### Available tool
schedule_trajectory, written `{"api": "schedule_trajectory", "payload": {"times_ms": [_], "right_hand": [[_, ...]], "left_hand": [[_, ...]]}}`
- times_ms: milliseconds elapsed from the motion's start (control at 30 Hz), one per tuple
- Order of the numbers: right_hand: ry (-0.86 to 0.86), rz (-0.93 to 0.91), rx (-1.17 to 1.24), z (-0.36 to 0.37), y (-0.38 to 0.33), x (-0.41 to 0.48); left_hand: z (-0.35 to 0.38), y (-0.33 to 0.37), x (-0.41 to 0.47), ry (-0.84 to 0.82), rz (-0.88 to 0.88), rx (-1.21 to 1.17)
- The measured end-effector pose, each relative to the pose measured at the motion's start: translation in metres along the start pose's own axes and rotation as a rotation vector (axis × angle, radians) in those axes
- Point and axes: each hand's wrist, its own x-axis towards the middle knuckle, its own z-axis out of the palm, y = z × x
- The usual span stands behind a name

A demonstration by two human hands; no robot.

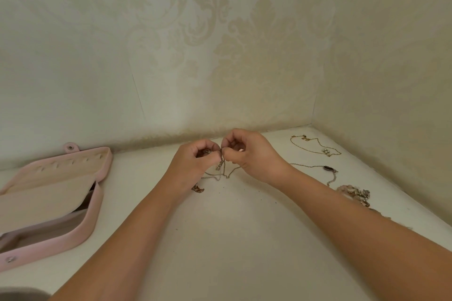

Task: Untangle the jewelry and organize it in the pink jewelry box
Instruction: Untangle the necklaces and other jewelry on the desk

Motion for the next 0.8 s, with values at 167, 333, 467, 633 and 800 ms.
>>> {"api": "schedule_trajectory", "payload": {"times_ms": [167,333,467,633,800], "right_hand": [[0.025,0.037,0.053,-0.004,0.004,0.003],[-0.02,0.104,0.214,-0.007,0.004,0.004],[-0.013,0.146,0.301,-0.008,0.002,0.004],[0.019,0.218,0.549,-0.012,0.002,0.006],[0.014,0.286,0.77,-0.01,0.002,0.008]], "left_hand": [[0.002,0.0,-0.002,0.014,0.061,0.011],[-0.001,-0.002,0.001,0.061,0.076,0.027],[0.0,-0.003,0.003,0.118,0.043,-0.017],[-0.004,-0.007,0.004,-0.012,-0.059,-0.269],[0.0,-0.003,0.0,-0.164,-0.069,-0.26]]}}
